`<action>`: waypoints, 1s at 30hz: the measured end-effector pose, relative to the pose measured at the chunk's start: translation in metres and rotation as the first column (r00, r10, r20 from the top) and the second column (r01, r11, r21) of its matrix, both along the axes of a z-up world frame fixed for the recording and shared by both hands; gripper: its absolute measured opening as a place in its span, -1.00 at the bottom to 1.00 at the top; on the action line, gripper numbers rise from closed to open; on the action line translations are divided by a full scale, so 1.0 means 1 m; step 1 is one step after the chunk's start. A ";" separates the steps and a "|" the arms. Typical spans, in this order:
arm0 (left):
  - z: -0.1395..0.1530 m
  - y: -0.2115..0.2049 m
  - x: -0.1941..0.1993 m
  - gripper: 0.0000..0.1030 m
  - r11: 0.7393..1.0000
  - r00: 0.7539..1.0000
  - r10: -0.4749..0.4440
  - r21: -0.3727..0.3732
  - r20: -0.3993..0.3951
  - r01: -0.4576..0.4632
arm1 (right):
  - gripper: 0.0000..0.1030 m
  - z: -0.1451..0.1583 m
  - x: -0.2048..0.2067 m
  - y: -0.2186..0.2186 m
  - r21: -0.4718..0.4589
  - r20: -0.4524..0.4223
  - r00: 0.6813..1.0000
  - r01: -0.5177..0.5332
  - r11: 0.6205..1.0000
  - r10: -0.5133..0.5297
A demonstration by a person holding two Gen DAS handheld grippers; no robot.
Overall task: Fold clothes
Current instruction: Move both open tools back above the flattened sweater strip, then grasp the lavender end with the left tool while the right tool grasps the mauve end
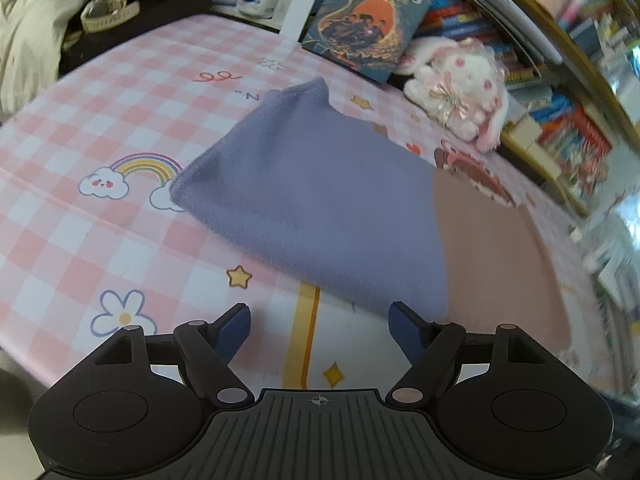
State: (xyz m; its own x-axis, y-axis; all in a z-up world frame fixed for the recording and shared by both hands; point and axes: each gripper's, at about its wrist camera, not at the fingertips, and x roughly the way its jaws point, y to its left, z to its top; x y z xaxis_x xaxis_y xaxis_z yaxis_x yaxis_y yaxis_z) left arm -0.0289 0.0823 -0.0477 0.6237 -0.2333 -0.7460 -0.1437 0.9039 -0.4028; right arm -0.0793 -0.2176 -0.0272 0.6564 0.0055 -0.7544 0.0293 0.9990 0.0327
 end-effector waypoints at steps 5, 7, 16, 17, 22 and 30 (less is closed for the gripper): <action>-0.011 0.030 0.011 0.50 0.973 0.994 0.100 -0.207 -0.041 -0.107 | 0.86 0.003 0.008 0.006 -0.015 0.011 1.000 0.015 1.000 -0.015; -0.016 0.042 0.014 0.49 0.946 0.987 0.155 -0.281 -0.050 -0.163 | 0.86 0.005 0.011 0.006 -0.021 0.017 0.999 0.029 0.999 -0.029; -0.034 0.078 0.035 0.46 0.788 0.940 0.315 -0.516 -0.130 -0.335 | 0.85 0.010 0.025 -0.007 -0.006 0.022 0.987 0.157 0.988 -0.157; -0.035 0.080 0.038 0.46 0.774 0.936 0.320 -0.530 -0.148 -0.348 | 0.85 0.010 0.029 -0.010 0.009 0.018 0.986 0.166 0.986 -0.167; -0.044 0.090 0.048 0.46 0.691 0.911 0.348 -0.597 -0.219 -0.408 | 0.80 0.009 0.049 -0.030 0.138 -0.027 0.966 0.257 0.957 -0.255; -0.051 0.104 0.046 0.46 0.613 0.889 0.371 -0.648 -0.269 -0.452 | 0.51 0.007 0.079 -0.045 0.207 -0.075 0.952 0.307 0.929 -0.298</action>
State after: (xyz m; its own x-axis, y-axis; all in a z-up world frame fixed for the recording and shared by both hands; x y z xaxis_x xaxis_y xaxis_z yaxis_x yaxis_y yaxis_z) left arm 0.0172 0.1867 -0.0991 0.7160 -0.4325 -0.5479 -0.5057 0.2196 -0.8343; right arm -0.0002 -0.2622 -0.0199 0.6203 -0.0247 -0.7840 0.3348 0.9122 0.2361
